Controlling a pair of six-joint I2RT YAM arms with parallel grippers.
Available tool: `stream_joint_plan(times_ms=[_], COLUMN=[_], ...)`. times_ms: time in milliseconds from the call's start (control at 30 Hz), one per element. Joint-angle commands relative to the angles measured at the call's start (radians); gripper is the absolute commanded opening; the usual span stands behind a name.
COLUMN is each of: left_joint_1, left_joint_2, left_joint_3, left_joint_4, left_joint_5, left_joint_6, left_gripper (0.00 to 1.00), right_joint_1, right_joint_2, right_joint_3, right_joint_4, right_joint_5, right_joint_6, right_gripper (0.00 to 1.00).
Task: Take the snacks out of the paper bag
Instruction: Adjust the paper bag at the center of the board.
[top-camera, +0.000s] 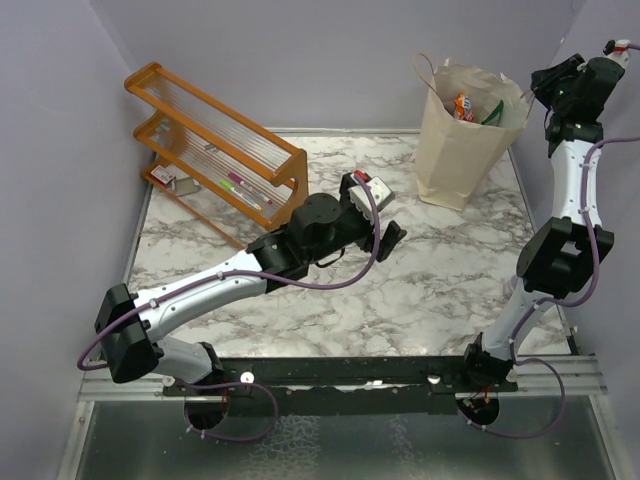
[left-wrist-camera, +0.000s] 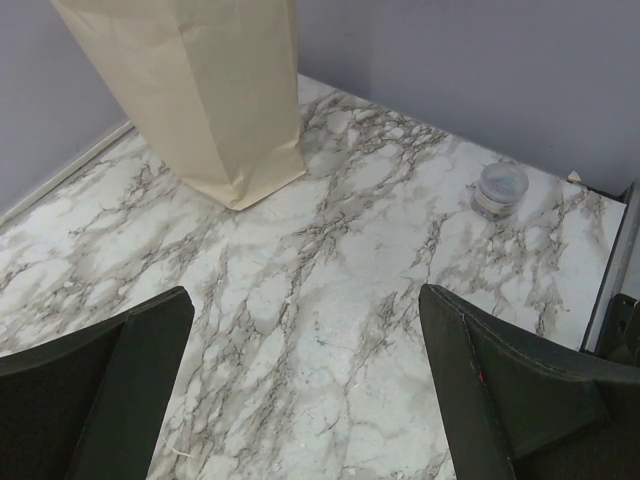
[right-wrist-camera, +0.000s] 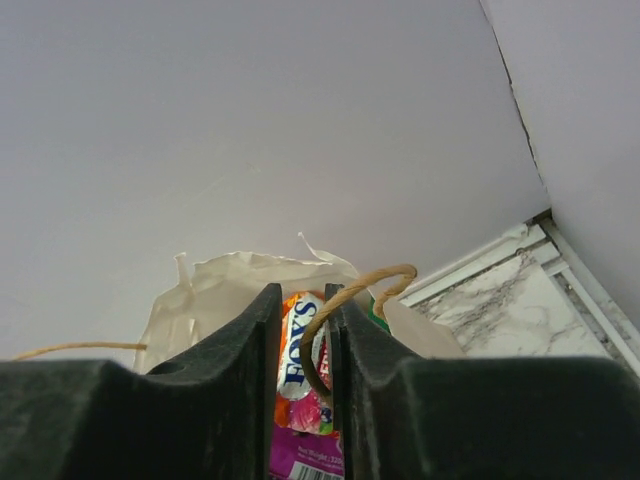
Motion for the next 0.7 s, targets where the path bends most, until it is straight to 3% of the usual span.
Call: stream_joint_plan(times_ms=[0,200,367,667], left_joint_1=[-0.009,-0.016,-0.019,-0.024], left_joint_2=[-0.017,-0.018,-0.016,-0.018], left_joint_3=[0.008,0.006,0.007,0.004], left_joint_4=[0.006,0.004,0.002,0.001], left_joint_5=[-0.028,-0.040,-0.055,-0.069], left_joint_6=[0.016,0.026,0.035,0.047], left_gripper=[0.99,0.99,0.99,0.99], right_joint_1=[0.001,0.001,0.000,0.001], right_joint_2=[0.000,0.028,0.005,-0.071], right_joint_3=[0.023,0.056,0.081,0.098], right_joint_4=[0.083,0.097,0.090,0.019], right_joint_5=[-0.045,-0.090,-0.143,-0.335], right_joint_6=[0.021,0.052,0.061,0.062], right_gripper=[0.28,0.28,0.10,0.01])
